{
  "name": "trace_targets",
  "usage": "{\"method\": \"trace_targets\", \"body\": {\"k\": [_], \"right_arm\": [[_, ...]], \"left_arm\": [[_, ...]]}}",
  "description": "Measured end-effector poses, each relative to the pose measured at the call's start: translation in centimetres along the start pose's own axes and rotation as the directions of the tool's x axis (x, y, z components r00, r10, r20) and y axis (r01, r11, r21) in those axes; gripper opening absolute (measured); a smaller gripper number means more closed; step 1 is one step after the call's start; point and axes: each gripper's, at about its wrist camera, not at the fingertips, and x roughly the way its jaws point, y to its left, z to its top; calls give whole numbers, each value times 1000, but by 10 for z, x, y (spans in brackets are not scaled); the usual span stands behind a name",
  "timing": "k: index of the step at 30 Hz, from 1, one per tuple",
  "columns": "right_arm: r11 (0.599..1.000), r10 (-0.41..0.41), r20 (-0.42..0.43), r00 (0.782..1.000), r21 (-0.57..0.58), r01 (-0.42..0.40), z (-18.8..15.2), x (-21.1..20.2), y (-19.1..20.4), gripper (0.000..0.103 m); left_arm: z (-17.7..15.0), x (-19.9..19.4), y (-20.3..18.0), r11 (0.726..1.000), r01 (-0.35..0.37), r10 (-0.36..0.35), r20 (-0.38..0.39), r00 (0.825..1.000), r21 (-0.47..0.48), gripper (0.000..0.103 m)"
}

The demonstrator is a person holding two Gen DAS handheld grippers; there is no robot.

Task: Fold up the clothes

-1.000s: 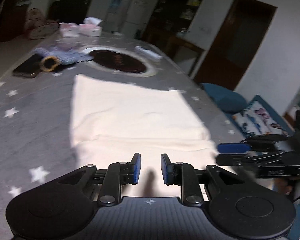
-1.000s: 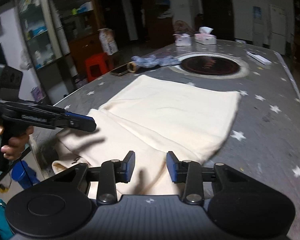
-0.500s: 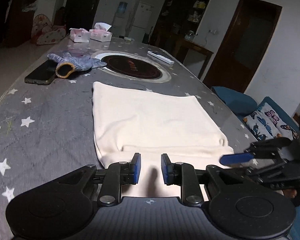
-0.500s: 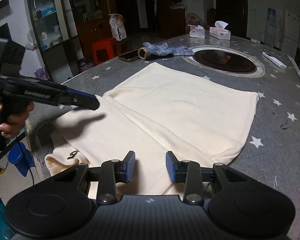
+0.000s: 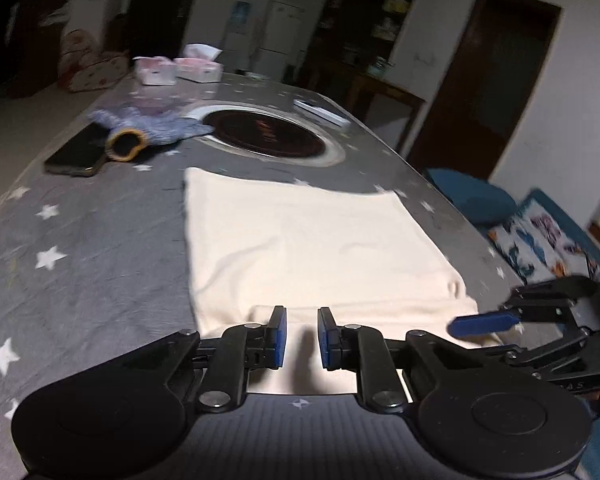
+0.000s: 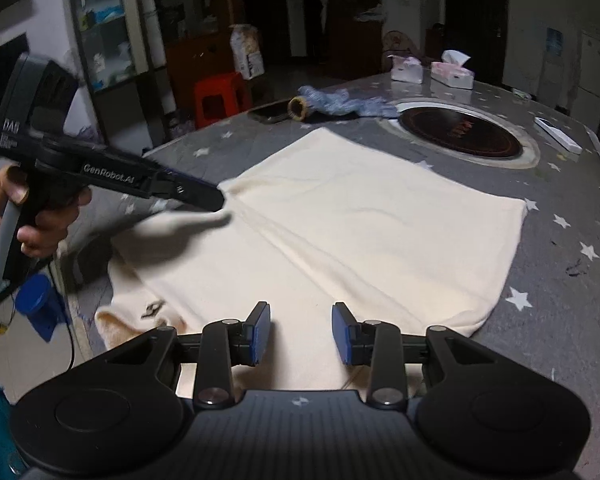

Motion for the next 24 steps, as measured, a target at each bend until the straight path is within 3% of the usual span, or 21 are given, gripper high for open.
{"method": "trace_targets", "body": {"k": [7,14,21,24], "right_arm": [[995,-19,-12,1000,-99,18,-7,-8,13,34],[988,-10,-19,1000,-157,7,-14,-7,28,34],[987,-26,-18,1000,-157,23,-19,-15,27,34],[993,-23,-23,999,-118,20,-23,-16,20,34]], "left_arm": [[-19,-9,-26,990,40,-37,-24,999,137,25],[-41,-8,-57,955,50,-36,-50,998,293,25],[-46,-28,-54,945,44,-31,-44,999,323,31],[-49,-38,-51,942,41,-29,-40,999,332,40]]}}
